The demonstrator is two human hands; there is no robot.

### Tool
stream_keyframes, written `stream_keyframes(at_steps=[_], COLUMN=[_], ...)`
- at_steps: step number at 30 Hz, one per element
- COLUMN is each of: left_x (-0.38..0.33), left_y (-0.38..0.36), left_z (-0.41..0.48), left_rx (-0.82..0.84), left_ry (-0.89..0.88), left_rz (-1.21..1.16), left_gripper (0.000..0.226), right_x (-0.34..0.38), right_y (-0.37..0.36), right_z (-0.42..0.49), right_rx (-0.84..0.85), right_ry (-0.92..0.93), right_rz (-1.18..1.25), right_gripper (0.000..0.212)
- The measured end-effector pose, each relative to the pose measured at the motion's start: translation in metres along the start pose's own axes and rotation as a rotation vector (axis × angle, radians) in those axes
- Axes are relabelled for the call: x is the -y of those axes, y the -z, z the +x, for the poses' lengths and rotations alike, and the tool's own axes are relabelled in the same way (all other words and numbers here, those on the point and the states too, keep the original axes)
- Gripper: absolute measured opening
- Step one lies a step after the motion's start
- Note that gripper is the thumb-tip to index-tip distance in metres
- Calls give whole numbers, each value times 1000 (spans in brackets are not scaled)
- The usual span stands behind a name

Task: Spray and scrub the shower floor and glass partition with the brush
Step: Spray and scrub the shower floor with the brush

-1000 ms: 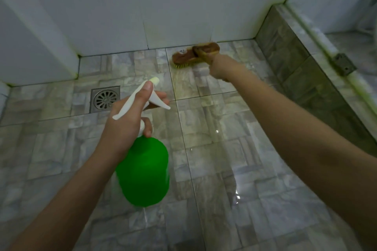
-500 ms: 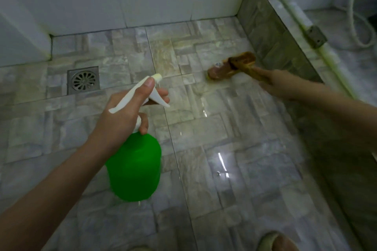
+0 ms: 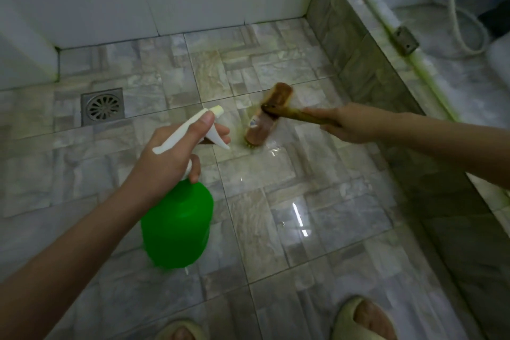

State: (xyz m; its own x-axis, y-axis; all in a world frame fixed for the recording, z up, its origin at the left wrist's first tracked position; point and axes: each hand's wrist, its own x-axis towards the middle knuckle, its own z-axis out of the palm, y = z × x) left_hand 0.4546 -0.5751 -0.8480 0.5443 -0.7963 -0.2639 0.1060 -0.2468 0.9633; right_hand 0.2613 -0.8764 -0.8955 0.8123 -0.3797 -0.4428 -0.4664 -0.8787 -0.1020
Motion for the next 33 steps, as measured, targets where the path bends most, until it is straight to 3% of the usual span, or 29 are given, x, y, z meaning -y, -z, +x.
stream_keyframes(at_steps=[3,7,14,16,18,20,22,25,27,31,33], left_x=[-4,-6,0,1,3,4,6,9,13,10,8], left_y=[4,14,3,5,13,20,23,23,25,26,27], left_z=[-7,-22,-45,-49,-53,-57,-61,-63,-65,-68,-71], left_rx=[-27,-71,-94,-105,-128,-138,-157,-144,-128,-133,-155], left_ry=[-26,-6,35,43,59,66,64,58,57,60,69], left_rz=[56,53,115,102,58,59,57,92,82,81,60], left_gripper=[35,28,48,53,55,53,53,60,54,39,36], right_x=[-36,-46,47,4,-41,-86,-54,55,102,92,96], right_y=[-21,-45,-13,-11,-20,-51,-58,-44,-38,-14,-1], right_z=[-34,-68,-39,-55,-85,-94,-101,-108,-101,-108,-113], right_rx=[105,123,92,160,285,289,275,241,137,291,287], right_ry=[-8,-44,57,83,-3,-25,-27,5,60,1,-65], right_rz=[-73,-118,-81,-78,-134,-148,-175,-217,-182,-180,-223], right_gripper=[57,61,58,54,48,38,45,54,56,53,51])
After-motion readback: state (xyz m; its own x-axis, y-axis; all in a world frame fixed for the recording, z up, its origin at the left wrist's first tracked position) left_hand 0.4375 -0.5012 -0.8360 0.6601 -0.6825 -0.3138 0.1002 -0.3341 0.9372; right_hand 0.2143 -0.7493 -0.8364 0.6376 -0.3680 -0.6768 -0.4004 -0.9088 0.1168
